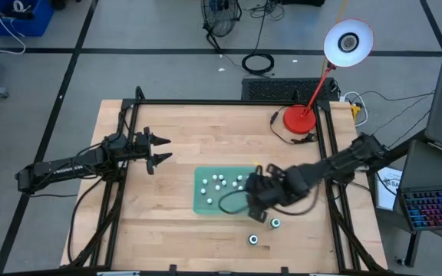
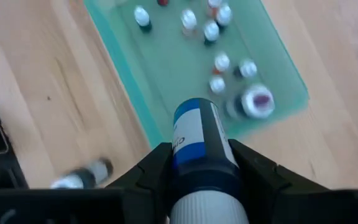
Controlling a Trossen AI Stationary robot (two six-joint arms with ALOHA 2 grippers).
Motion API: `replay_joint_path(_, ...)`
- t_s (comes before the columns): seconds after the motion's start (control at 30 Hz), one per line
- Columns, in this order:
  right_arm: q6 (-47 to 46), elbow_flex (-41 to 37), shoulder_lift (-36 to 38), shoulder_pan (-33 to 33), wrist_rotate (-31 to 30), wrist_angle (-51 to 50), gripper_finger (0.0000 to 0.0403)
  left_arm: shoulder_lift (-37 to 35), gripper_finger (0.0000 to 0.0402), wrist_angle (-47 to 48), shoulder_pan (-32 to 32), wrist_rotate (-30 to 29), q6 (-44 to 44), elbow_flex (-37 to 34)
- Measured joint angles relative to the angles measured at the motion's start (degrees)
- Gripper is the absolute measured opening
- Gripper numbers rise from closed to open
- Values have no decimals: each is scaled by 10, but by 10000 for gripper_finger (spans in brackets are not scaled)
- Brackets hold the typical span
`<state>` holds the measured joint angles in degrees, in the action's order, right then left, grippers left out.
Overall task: Pick & Place food coloring
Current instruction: Put the large blue food coloring bottle into the blue bin, then put the large green food coloring bottle into the blue bin
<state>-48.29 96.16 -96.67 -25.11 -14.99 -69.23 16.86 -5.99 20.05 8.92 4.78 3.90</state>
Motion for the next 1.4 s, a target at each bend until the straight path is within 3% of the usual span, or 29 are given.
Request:
replay_joint_path(0.2, 96, 0, -59, 67, 60, 33, 123, 0, 274, -2, 0, 0, 0, 0)
replay_joint_path(0.4, 144, 0, -138, 88, 107, 25, 123, 0, 274, -2, 0, 0, 0, 0)
replay_joint_path(0.7, 162, 0, -213, 97, 125, -10, 123, 0, 274, -2, 0, 0, 0, 0)
replay_joint_path(0.87, 160, 0, -213, 97, 123, -9, 123, 0, 274, -2, 0, 0, 0, 0)
replay_joint_path(0.93, 154, 0, -210, 97, 122, -9, 143, 0, 274, -2, 0, 0, 0, 0)
replay_joint_path(1.13, 108, 0, -204, 98, 152, -10, 255, 0, 274, -2, 0, 0, 0, 0)
replay_joint_path(1.27, 76, 0, -184, 98, 190, -10, 275, 0, 274, -2, 0, 0, 0, 0)
replay_joint_path(1.4, 30, 0, -151, 90, 211, -14, 270, 0, 274, -2, 0, 0, 0, 0)
